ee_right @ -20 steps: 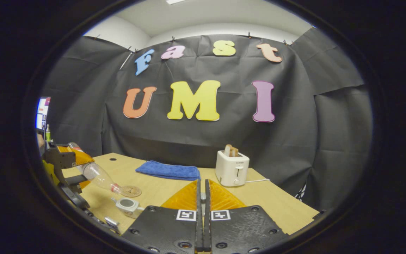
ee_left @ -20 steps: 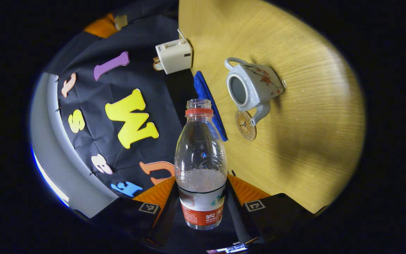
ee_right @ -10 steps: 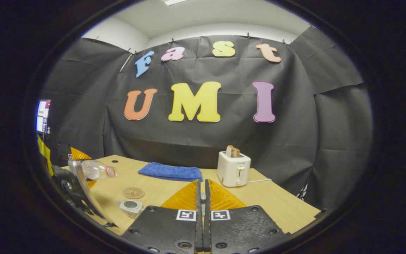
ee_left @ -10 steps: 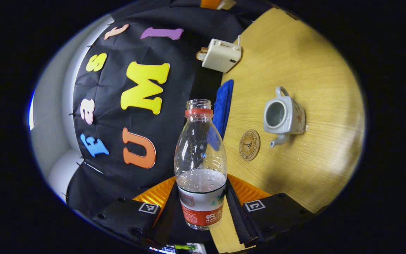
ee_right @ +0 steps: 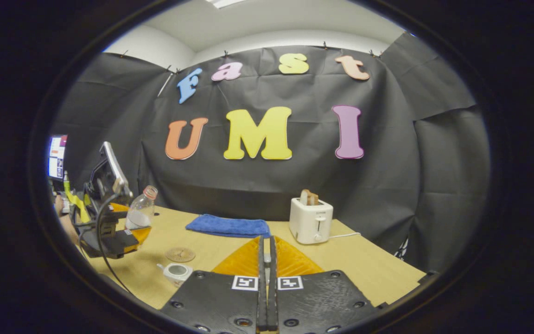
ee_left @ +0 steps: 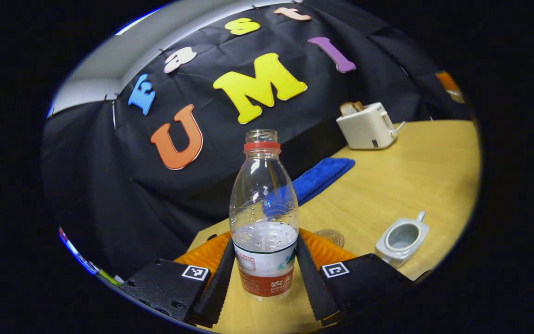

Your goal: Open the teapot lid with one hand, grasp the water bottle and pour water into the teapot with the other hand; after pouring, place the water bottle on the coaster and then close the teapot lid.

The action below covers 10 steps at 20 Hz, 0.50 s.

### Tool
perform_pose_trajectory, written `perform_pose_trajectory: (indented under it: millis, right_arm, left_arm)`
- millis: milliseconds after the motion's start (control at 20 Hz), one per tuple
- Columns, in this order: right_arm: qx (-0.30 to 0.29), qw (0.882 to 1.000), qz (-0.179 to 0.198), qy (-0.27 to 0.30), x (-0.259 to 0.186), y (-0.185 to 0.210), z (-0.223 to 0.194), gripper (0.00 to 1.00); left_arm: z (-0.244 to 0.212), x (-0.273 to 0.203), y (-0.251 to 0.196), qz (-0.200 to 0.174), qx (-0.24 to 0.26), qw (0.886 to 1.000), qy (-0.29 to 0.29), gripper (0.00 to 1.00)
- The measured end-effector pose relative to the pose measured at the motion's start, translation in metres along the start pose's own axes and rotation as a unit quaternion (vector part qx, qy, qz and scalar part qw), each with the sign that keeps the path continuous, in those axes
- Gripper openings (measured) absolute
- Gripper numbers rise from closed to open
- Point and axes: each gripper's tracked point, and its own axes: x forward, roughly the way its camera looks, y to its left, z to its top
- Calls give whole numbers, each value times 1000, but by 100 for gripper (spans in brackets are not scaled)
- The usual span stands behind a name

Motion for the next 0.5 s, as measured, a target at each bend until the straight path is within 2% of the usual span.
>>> perform_pose_trajectory:
  millis: [100, 250, 350, 500]
  right_arm:
    - [-1, 1000, -2, 3, 2, -2, -3, 1]
    - [-1, 1000, -6, 5, 4, -6, -4, 1]
    - [2, 1000, -9, 5, 4, -10, -4, 1]
    - [6, 1000, -10, 6, 5, -14, -4, 1]
  left_arm:
    - [6, 8, -7, -9, -73, 997, -25, 74]
    - [6, 22, -18, -24, -162, 986, -40, 74]
    - [5, 33, -22, -25, -193, 980, -38, 75]
    - [5, 42, -24, -23, -209, 977, -46, 75]
